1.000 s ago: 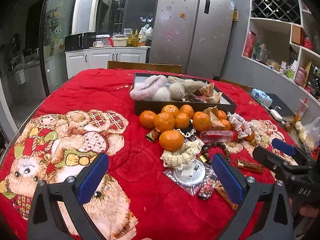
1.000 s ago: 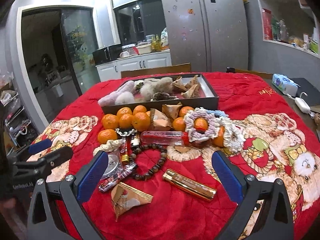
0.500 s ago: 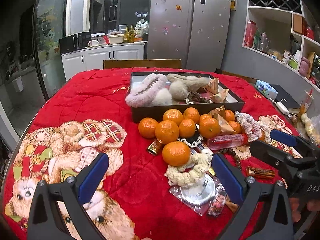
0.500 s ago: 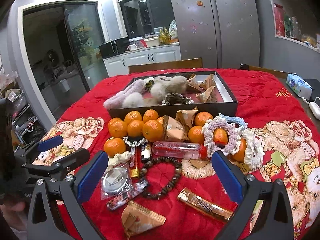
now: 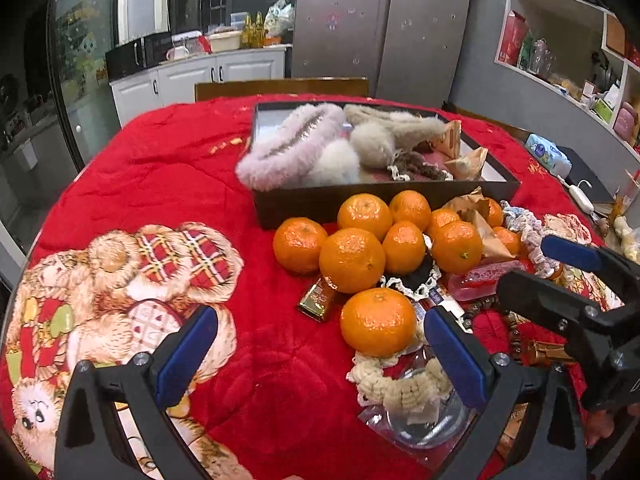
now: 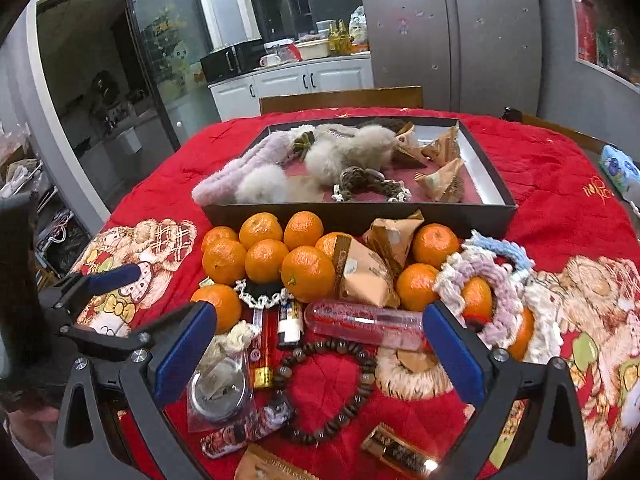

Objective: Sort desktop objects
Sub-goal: 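Move both tools toward the loose mandarin oranges in front of the black box, then close the left tool on a mandarin orange while the right tool grasps another orange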

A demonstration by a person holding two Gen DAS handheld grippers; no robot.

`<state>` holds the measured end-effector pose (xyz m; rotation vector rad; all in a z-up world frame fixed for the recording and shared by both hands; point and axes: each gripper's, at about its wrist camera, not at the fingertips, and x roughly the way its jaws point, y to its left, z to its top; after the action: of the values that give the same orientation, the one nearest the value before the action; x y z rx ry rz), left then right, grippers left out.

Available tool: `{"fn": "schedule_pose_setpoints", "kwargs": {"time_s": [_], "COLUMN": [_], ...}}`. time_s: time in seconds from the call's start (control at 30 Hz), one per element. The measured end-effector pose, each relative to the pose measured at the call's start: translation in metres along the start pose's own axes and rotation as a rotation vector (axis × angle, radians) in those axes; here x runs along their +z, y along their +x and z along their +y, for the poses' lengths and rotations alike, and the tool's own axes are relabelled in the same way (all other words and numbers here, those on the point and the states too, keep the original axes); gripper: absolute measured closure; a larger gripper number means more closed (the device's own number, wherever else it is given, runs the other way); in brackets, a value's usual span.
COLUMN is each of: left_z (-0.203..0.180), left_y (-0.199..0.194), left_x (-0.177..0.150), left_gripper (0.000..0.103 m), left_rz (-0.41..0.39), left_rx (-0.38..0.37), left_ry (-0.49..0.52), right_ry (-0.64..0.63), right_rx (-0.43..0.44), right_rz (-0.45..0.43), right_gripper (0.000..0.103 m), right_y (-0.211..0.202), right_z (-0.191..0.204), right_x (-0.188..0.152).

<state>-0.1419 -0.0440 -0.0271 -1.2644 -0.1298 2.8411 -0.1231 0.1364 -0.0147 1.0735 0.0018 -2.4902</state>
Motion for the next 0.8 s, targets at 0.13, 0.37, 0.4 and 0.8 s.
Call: {"fn": "schedule_pose_setpoints", "kwargs": {"time_s": [0.13,0.37,0.4,0.8], "left_z": [-0.008,-0.008,-0.006,0.002], "left_y": [0.012,0.028,0.030,0.041], "left_x": [0.005,0.010,0.011,0.011], "left_gripper": [0.000,0.000,0.000,0.000], "left_rz": [0.020,0.044,0.043,0.048], "left_rx": [-0.011,-0.026,-0.027,-0.068], "left_ry": [0.019,0.033,0.025,0.024], "right_ry": [-0.021,-0.033,-0.036,0.038], "right_rx": [-0.002,0.060,0.070,0.086], "right_rz": [0.015,0.039,0.042,-0.003], "right_gripper": [0.000,0.000,0.000,0.013], "right_y": [0.010,0.033,0.035,0.046], "right_z": [0.001,0.006,0.007,-0.006], "right_x": [0.008,0.016,0.017,0.024]}}
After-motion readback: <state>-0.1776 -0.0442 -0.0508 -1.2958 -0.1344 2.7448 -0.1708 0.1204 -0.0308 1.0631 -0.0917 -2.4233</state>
